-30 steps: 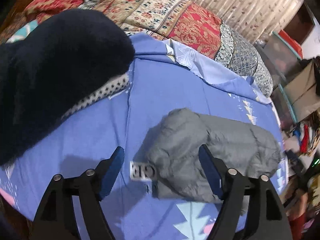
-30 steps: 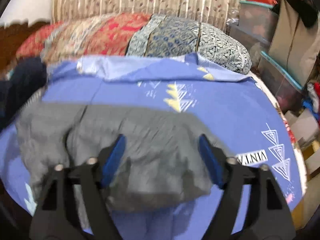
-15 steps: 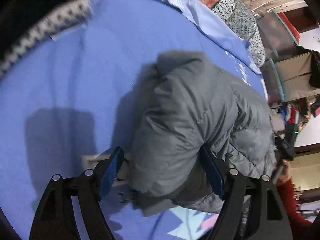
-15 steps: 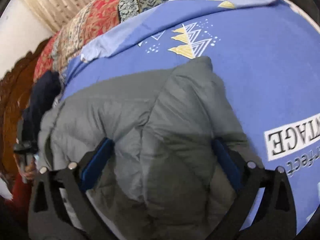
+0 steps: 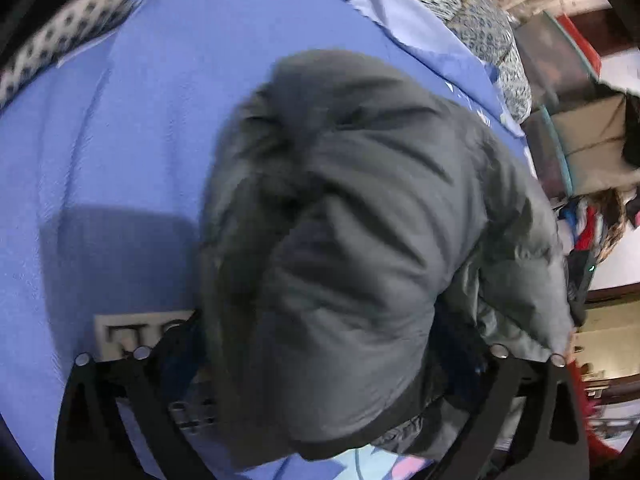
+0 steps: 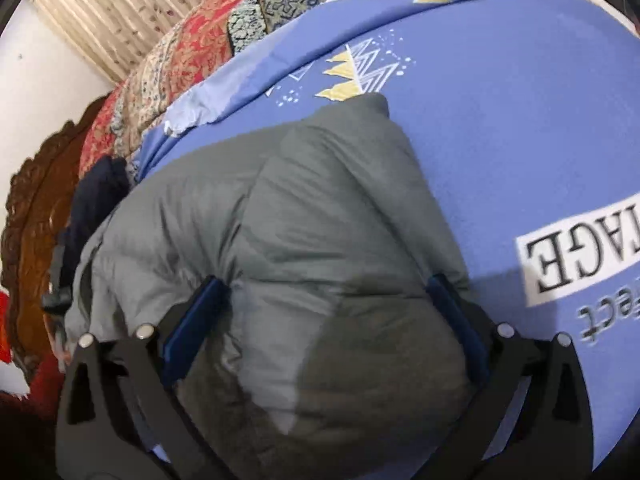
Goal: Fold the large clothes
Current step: 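Carry the folded jacket onto the navy fleece stack and release it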
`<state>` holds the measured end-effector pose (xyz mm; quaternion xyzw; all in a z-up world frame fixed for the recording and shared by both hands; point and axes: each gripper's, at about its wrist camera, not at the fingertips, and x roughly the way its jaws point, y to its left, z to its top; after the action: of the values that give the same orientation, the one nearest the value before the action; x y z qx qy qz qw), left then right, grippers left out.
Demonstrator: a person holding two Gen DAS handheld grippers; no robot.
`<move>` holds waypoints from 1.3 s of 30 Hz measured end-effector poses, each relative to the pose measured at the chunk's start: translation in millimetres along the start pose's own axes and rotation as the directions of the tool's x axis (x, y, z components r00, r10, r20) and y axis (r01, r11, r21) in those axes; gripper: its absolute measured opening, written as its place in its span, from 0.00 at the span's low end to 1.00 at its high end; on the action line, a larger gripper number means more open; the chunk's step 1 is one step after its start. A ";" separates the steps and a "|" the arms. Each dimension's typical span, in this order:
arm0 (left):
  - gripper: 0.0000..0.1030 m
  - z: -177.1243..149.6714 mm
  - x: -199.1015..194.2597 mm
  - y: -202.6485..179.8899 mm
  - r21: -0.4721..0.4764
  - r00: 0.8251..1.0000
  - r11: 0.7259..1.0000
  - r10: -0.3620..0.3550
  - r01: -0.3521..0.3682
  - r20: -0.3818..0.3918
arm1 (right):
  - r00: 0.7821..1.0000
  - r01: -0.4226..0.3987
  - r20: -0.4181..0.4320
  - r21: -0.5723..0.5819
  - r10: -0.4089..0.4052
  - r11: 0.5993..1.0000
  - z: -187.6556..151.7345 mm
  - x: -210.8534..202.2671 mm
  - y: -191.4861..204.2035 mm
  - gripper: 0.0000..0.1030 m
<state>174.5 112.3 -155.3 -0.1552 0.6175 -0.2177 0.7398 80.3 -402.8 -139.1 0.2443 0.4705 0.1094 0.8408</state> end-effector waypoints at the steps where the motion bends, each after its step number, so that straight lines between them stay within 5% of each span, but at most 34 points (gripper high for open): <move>1: 1.09 -1.1 1.0 -8.6 0.009 0.999 1.000 -0.028 0.028 -0.016 | 1.000 0.011 0.003 0.000 -0.011 1.000 1.2 0.9 1.1 0.95; 4: 1.09 -6.6 -4.1 -20.2 0.014 0.998 0.998 -0.061 0.061 -0.025 | 0.996 0.062 0.059 0.006 -0.062 0.998 7.3 -10.3 -1.1 0.95; 7: 1.09 -10.9 -6.8 -15.9 -0.018 0.997 0.997 -0.072 0.072 -0.012 | 0.994 0.012 0.104 0.113 -0.023 0.994 2.2 -17.1 -19.8 0.95; 12: 1.10 -3.1 20.3 -26.8 -0.073 0.999 0.996 0.045 -0.047 -0.024 | 0.997 -0.052 0.067 0.176 0.041 0.983 -10.7 5.1 -8.7 0.94; 14: 0.98 -4.1 19.2 -43.1 -0.060 1.000 0.998 0.016 -0.018 -0.026 | 0.986 -0.165 0.040 0.221 0.160 0.961 -11.9 7.3 1.8 0.79; 15: 0.84 -6.7 15.6 -49.7 -0.055 1.000 0.998 -0.002 0.001 -0.027 | 0.967 -0.252 0.029 0.253 0.254 0.934 -17.2 11.9 13.2 0.69; 18: 0.60 -17.4 -3.8 -59.3 -0.027 0.999 0.998 -0.047 0.048 0.007 | 0.938 -0.331 -0.020 0.246 0.346 0.911 -32.2 19.6 50.2 0.47; 23: 0.51 -38.2 -58.3 -50.4 -0.030 0.984 0.988 -0.149 0.152 0.095 | 0.877 -0.472 -0.019 0.155 0.481 0.868 -32.7 8.3 133.3 0.36; 27: 0.51 -40.9 -153.4 -20.3 -0.026 0.941 0.979 -0.187 0.203 0.284 | 0.851 -0.525 -0.064 -0.064 0.521 0.849 10.7 3.3 255.6 0.35; 30: 0.51 -44.8 -253.2 21.3 -0.026 0.868 0.983 -0.149 0.183 0.473 | 0.827 -0.561 -0.095 -0.212 0.554 0.800 51.1 15.5 361.0 0.35; 33: 0.51 -46.7 -357.2 75.7 -0.070 0.784 0.993 -0.032 0.096 0.620 | 0.824 -0.555 -0.106 -0.343 0.556 0.758 89.9 40.8 466.9 0.35; 35: 0.51 -45.2 -408.0 109.2 -0.125 0.729 0.992 0.078 0.010 0.680 | 0.839 -0.527 -0.103 -0.397 0.534 0.752 112.0 67.2 524.7 0.35; 37: 0.57 -37.6 -437.1 147.0 -0.222 0.690 0.969 0.233 -0.106 0.686 | 0.894 -0.425 -0.062 -0.434 0.444 0.795 133.7 117.9 581.7 0.38; 39: 0.63 -21.2 -435.3 189.3 -0.350 0.686 0.910 0.401 -0.222 0.607 | 0.966 -0.220 0.021 -0.464 0.259 0.858 139.2 174.4 610.5 0.68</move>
<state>116.3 499.0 114.6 -0.2060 0.3509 0.0615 0.9114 318.9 149.6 106.9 0.1004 0.3622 0.3107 0.8730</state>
